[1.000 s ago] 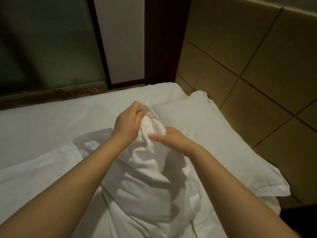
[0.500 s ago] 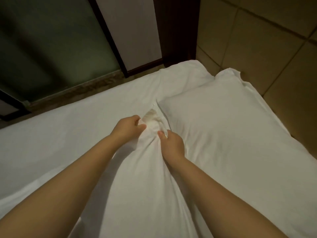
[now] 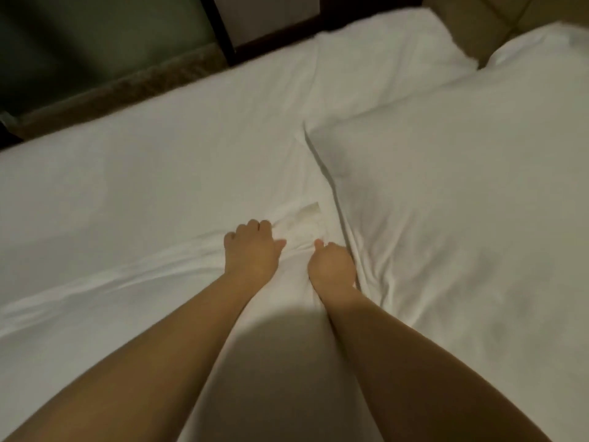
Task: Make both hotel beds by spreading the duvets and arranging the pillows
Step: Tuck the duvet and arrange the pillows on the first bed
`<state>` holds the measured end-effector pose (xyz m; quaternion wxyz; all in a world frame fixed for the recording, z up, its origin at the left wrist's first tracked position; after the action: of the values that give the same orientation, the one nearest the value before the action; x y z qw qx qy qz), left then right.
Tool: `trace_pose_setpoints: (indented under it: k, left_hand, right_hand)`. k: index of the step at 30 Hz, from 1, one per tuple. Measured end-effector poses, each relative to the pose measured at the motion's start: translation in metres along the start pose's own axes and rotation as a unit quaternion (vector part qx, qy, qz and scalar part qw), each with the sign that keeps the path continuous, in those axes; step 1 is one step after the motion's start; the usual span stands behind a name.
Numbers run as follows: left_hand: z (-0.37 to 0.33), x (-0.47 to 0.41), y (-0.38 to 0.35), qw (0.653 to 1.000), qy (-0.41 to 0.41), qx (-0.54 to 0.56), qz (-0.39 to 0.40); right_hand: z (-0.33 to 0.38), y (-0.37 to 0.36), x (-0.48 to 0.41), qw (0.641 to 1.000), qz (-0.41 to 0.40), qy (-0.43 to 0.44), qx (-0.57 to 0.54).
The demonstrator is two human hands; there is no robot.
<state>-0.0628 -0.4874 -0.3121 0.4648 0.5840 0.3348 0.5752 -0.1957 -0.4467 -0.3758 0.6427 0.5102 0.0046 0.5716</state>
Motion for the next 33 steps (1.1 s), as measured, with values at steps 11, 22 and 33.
trace_pose_setpoints:
  k: [11,22,33]
  left_hand:
    - [0.011,-0.043,-0.048,0.993,0.015,0.113,0.016]
    - [0.018,0.143,0.038,0.983,0.045,0.136,-0.112]
    - [0.108,0.379,0.086,0.969,0.178,0.131,-0.108]
  right_hand:
    - [0.001,-0.015,-0.021,0.997,0.074,0.023,0.027]
    - [0.025,0.056,0.132,0.977,-0.116,0.173,0.044]
    - [0.062,0.025,0.387,0.922,-0.050,0.345,0.170]
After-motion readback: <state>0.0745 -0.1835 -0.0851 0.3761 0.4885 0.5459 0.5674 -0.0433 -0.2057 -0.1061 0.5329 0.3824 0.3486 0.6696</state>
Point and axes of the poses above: each hand's wrist, its own x-axis away from the middle knuckle, its own y-axis out of the back of the hand, z = x × y, the point moved 4 cm from there along -x, towards the middle knuckle, and after that the axes turned 3 degrees about -y, right-handed, at the moved point
